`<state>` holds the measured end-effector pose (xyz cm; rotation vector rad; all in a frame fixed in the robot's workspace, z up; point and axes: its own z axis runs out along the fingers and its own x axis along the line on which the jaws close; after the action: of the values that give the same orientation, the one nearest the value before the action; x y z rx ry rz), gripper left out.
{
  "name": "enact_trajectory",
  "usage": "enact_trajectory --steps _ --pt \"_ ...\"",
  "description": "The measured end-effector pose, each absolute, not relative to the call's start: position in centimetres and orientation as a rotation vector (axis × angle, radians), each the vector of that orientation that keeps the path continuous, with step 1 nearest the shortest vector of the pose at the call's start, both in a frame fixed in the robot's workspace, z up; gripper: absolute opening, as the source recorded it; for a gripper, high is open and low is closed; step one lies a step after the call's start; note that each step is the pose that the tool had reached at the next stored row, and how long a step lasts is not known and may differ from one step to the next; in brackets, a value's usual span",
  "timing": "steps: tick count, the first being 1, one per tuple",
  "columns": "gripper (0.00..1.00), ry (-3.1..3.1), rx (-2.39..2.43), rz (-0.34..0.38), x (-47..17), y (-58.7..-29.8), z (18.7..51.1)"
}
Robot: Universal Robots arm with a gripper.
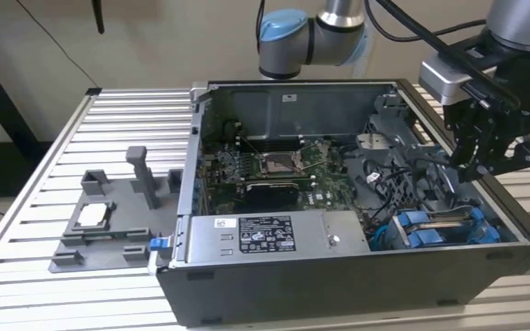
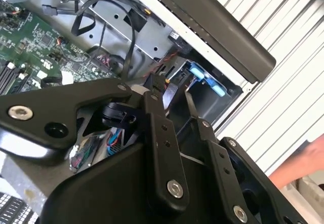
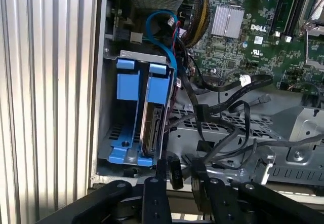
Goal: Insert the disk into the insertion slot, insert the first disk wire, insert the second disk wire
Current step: 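Insert the first disk wire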
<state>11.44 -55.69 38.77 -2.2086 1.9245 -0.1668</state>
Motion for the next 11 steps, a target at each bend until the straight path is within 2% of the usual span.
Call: enact_trajectory --steps 3,5,8,11 --pt "0.31 1.920 -2.214 -0.173 11.37 -55.67 38.78" --pt "0.19 1.922 -2.222 -0.183 11.33 -55.67 38.77" --pt "0.19 1.924 -2.231 -0.192 11.34 -55.68 38.75" --pt "0.19 1.942 -2.251 -0.165 11.53 -55.73 38.71"
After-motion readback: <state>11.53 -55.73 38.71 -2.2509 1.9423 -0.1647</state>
